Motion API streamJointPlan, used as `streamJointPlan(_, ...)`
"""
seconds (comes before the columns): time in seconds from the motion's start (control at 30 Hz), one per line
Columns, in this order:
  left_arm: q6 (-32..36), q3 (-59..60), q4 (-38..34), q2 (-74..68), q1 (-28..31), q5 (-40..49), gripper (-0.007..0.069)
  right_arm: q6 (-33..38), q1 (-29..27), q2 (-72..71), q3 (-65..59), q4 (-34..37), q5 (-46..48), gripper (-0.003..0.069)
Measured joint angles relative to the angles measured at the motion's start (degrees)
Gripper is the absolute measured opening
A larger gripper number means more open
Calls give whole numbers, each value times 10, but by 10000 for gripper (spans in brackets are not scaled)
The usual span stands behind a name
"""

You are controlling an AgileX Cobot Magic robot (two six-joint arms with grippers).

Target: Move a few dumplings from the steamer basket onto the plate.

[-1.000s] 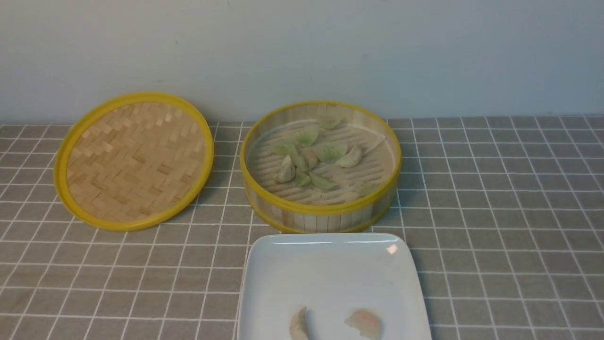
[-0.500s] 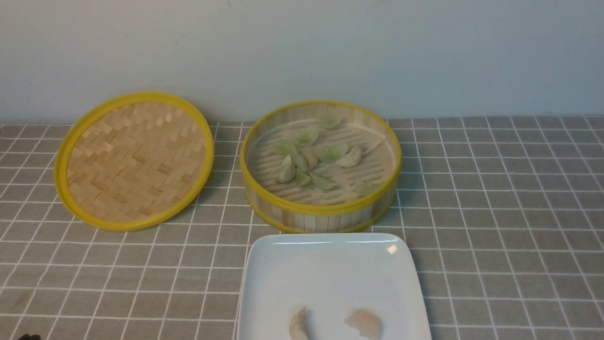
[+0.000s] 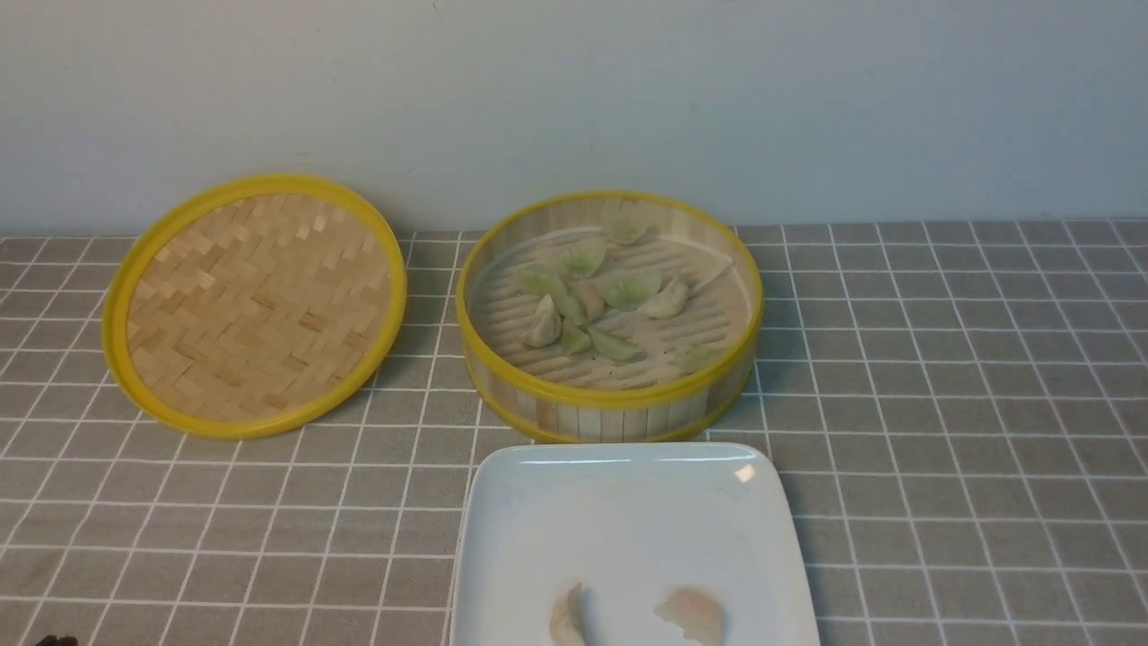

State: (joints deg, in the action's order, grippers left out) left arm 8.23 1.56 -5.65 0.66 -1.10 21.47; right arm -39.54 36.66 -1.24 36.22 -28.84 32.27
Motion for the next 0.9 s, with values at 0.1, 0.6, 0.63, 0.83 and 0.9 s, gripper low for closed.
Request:
streamJointPlan(0.1, 0, 0, 0, 0, 0, 0, -5, 0, 0, 0, 0, 0, 0, -13)
streamJointPlan(0.6, 0, 0, 0, 0, 0, 2, -5, 182, 0, 0, 0, 134, 0, -13)
streamJointPlan(0.63, 0, 0, 0, 0, 0, 2, -5, 252, 0, 0, 0, 194, 0, -13)
streamJointPlan(0.83, 7, 0, 0, 0, 0, 2, -5, 379, 0, 0, -6, 305, -1, -13)
streamJointPlan(0.9, 10, 0, 0, 0, 0, 2, -5, 395, 0, 0, -20, 309, -4, -13)
